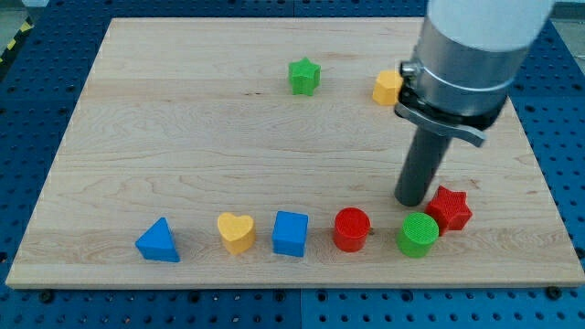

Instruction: Slide the yellow hexagon towards the bottom right of the board

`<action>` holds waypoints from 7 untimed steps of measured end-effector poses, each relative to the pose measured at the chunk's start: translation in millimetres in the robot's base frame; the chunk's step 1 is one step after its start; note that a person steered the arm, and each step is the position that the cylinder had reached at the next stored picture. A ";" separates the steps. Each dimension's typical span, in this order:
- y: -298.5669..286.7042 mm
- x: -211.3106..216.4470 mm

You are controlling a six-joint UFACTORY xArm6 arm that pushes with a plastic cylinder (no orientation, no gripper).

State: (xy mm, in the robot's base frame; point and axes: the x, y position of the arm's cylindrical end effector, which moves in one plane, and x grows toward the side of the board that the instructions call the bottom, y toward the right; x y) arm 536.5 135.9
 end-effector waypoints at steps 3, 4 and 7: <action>27.1 -1.7; 8.4 -49.8; -79.4 -186.3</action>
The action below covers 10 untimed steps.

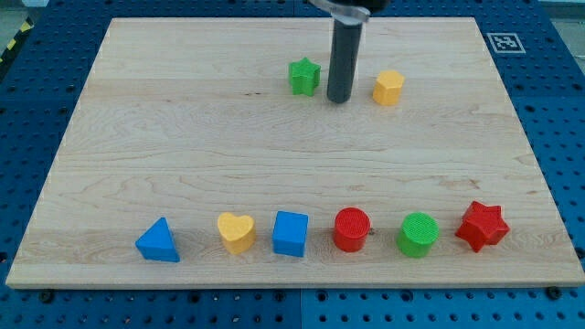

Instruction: Slide the yellow hexagon towards the bottom right of the board

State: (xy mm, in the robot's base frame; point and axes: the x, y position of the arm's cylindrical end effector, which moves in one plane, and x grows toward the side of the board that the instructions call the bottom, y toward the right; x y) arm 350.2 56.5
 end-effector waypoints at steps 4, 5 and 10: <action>42.3 -44.3; 45.3 -35.0; 86.8 29.7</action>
State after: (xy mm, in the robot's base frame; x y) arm 379.9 143.3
